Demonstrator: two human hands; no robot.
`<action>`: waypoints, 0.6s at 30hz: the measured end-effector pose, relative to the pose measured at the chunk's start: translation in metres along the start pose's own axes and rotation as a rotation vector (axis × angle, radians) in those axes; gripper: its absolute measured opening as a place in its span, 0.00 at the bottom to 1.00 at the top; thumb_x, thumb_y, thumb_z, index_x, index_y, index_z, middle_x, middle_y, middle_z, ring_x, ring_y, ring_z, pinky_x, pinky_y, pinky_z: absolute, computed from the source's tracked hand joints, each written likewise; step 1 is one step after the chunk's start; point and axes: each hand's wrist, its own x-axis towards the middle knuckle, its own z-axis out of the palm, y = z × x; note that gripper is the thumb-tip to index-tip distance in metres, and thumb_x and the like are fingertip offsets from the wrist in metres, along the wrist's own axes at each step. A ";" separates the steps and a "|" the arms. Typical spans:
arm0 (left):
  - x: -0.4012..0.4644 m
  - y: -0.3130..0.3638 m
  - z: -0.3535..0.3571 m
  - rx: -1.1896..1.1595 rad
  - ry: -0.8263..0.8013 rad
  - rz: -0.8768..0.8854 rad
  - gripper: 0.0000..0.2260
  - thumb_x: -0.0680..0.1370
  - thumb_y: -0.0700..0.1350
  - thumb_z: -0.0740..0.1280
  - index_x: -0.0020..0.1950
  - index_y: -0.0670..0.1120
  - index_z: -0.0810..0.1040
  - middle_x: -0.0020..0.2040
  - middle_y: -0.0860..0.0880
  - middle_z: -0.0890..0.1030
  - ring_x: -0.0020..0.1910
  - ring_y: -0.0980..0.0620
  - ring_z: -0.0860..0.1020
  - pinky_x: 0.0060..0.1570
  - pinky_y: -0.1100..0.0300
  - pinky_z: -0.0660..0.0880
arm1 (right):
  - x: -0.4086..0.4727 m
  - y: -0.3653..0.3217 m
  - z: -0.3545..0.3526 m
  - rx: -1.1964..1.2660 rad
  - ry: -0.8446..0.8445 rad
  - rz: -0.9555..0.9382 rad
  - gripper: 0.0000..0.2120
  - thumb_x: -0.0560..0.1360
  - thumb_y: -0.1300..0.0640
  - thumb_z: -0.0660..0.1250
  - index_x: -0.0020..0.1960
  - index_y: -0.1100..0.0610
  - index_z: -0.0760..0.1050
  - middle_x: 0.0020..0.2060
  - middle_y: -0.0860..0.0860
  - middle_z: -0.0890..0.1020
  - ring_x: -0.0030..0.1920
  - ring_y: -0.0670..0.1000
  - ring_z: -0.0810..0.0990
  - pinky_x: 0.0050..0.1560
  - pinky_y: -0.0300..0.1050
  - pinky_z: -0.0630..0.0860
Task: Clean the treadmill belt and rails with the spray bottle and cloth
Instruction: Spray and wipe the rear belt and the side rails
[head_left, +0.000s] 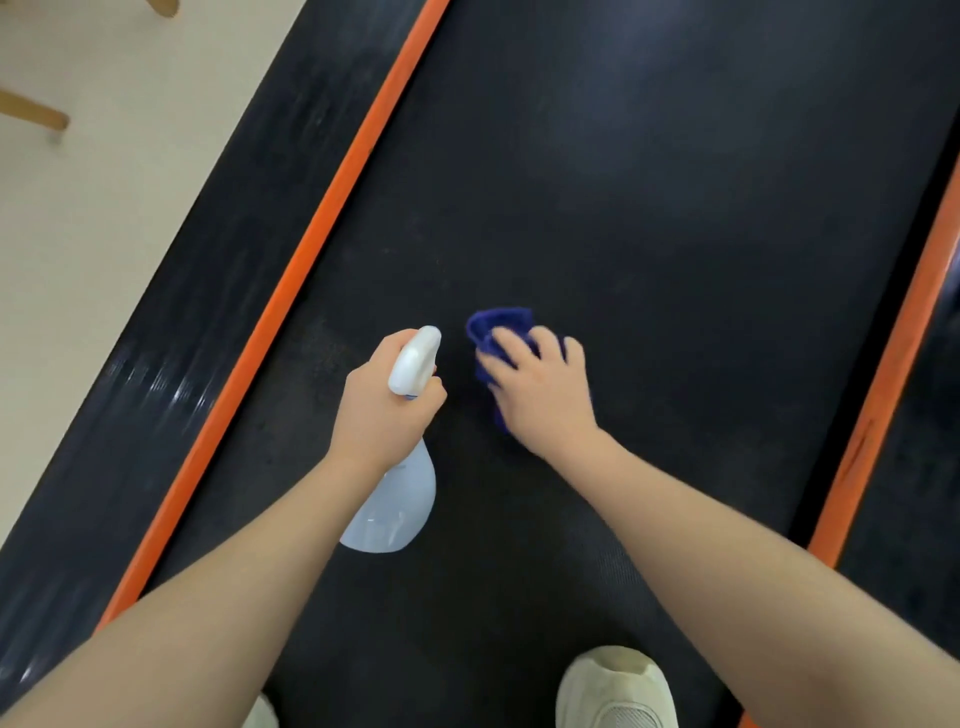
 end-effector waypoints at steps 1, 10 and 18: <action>0.000 0.002 0.001 0.013 -0.007 0.007 0.20 0.74 0.40 0.67 0.65 0.50 0.72 0.55 0.51 0.80 0.54 0.51 0.77 0.45 0.65 0.70 | -0.016 -0.006 -0.004 0.054 -0.025 -0.133 0.16 0.67 0.50 0.72 0.55 0.48 0.80 0.59 0.50 0.78 0.55 0.59 0.73 0.55 0.55 0.69; -0.024 0.002 0.005 0.077 -0.142 0.055 0.20 0.74 0.41 0.66 0.65 0.52 0.70 0.54 0.53 0.78 0.52 0.52 0.77 0.48 0.59 0.75 | -0.013 0.039 -0.012 -0.047 0.019 0.218 0.15 0.68 0.51 0.73 0.55 0.49 0.80 0.57 0.51 0.79 0.51 0.61 0.76 0.49 0.52 0.69; -0.037 -0.002 0.016 0.202 -0.223 0.048 0.20 0.73 0.42 0.67 0.64 0.53 0.71 0.50 0.50 0.80 0.48 0.49 0.78 0.50 0.46 0.77 | -0.078 0.039 -0.027 -0.056 -0.116 -0.230 0.16 0.67 0.47 0.74 0.54 0.45 0.80 0.58 0.47 0.80 0.51 0.58 0.78 0.48 0.50 0.73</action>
